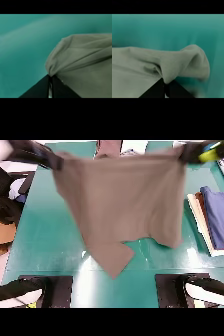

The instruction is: Fold the shirts.

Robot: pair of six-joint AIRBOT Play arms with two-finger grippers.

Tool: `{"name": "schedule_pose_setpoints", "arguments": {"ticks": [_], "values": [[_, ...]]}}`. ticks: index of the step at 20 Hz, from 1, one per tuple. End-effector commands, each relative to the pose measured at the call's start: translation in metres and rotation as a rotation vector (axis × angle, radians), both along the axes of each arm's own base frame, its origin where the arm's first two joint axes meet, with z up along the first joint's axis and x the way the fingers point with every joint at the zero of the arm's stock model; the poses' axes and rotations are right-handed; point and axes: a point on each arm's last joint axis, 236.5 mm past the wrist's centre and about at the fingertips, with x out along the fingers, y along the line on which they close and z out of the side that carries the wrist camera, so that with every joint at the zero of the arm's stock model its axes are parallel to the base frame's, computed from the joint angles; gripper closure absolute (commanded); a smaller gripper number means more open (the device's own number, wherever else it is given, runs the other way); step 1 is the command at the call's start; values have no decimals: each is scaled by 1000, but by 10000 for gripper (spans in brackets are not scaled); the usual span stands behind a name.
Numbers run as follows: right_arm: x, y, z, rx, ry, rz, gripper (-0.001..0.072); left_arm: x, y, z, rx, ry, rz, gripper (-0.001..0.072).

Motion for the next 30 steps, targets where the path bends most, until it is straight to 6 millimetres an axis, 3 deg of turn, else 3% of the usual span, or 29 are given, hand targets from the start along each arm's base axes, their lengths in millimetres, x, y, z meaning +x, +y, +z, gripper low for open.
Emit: {"name": "schedule_pose_setpoints", "arguments": {"ticks": [1, 3, 6, 7, 8, 9, 11, 13, 15, 17, 19, 20, 21, 23, 26, 30], "values": [[13, 6, -134, -15, 276, -7, 694, 46, -6, -132, 57, 215, 14, 682], [26, 7, -172, -18, 311, -17, 693, 55, -7, -169, 60, 273, 18, 681], [39, 17, -193, 10, 314, -16, 691, 56, -9, -183, 64, 300, 19, 680], [43, 18, -193, 12, 301, -18, 687, 56, -8, -182, 66, 300, 20, 679], [47, 18, -189, 15, 283, -18, 546, 55, -5, -179, 65, 305, 26, 549], [51, 17, -183, 16, 266, -20, 366, 53, -3, -176, 60, 314, 34, 287], [57, 10, -161, 6, 238, -3, 354, 45, 7, -166, 49, 342, 58, 278], [50, -4, -134, -21, 229, 22, 354, 28, 19, -146, 23, 372, 87, 278], [32, -26, -118, -38, 221, 20, 353, -1, 22, -133, -38, 436, 96, 278], [-1, -60, -121, -46, 260, -48, 354, -30, 21, -132, -51, 463, 97, 278], [-39, -103, -141, -80, 330, -142, 343, -54, 12, -144, -85, 486, 89, 278], [-58, -124, -153, -97, 372, -191, 292, -68, 5, -154, -101, 504, 82, 279], [-81, -145, -167, -105, 422, -245, 135, -81, -2, -165, -112, 528, 73, 278], [-116, -173, -192, -69, 505, -346, 122, -101, -14, -186, -108, 578, 46, 278], [-158, -196, -229, -15, 618, -456, 144, -113, -29, -201, -102, 604, 8, 278], [-177, -199, -265, 20, 683, -494, 167, -111, -40, -199, -135, 590, -5, 278]]}}
